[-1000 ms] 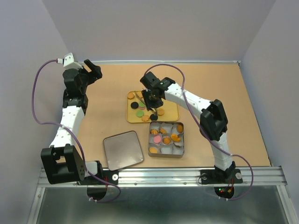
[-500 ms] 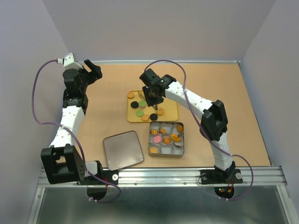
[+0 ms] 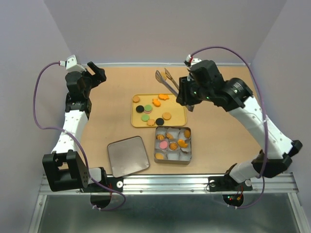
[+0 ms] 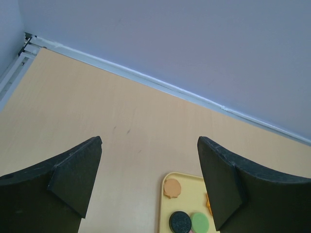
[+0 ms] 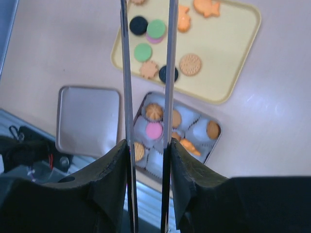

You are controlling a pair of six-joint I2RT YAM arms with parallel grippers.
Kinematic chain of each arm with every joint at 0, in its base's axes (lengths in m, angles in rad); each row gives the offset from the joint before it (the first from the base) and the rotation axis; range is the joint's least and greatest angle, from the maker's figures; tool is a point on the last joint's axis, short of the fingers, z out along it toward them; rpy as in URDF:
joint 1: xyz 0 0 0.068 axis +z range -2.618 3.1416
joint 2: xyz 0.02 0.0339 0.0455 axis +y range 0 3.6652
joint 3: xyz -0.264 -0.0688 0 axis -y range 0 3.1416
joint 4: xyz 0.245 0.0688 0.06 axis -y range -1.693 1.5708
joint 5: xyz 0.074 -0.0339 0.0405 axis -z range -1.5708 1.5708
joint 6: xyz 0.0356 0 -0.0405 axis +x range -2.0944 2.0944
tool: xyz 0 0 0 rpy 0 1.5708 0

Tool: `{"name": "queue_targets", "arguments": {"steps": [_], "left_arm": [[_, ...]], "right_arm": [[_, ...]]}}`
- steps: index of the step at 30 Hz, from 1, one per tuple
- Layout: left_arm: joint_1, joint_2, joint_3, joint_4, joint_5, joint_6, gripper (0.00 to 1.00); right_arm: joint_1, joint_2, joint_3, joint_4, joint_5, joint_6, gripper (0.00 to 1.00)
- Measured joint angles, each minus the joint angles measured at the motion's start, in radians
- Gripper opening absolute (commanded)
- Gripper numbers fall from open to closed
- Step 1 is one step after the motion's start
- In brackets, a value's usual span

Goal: Pack the cookies

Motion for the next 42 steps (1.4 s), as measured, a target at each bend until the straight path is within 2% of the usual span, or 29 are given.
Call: {"name": "queue_targets", "arguments": {"steps": [8, 21, 28, 39, 42], "left_arm": [[0.0, 0.0, 0.0, 0.0, -0.002, 0.0, 0.9], [0.0, 0.0, 0.0, 0.0, -0.007, 0.001, 0.9], [0.0, 0.0, 0.0, 0.0, -0.013, 0.005, 0.9], [0.0, 0.0, 0.0, 0.0, -0.015, 0.005, 0.9], [0.0, 0.0, 0.0, 0.0, -0.015, 0.005, 0.9]], "right_arm": [[0.0, -0.266, -0.322, -0.139, -0.232, 0.066, 0.36], [0.0, -0.586, -0.665, -0.222, -0.517, 0.128, 0.36], [0.0, -0.629, -0.784, -0.246, -0.571, 0.125, 0.36], [0.0, -0.638, -0.878, -0.241, -0.56, 0.116, 0.36], [0.0, -0.624, -0.882, -0.228, -0.541, 0.111, 0.39]]}}
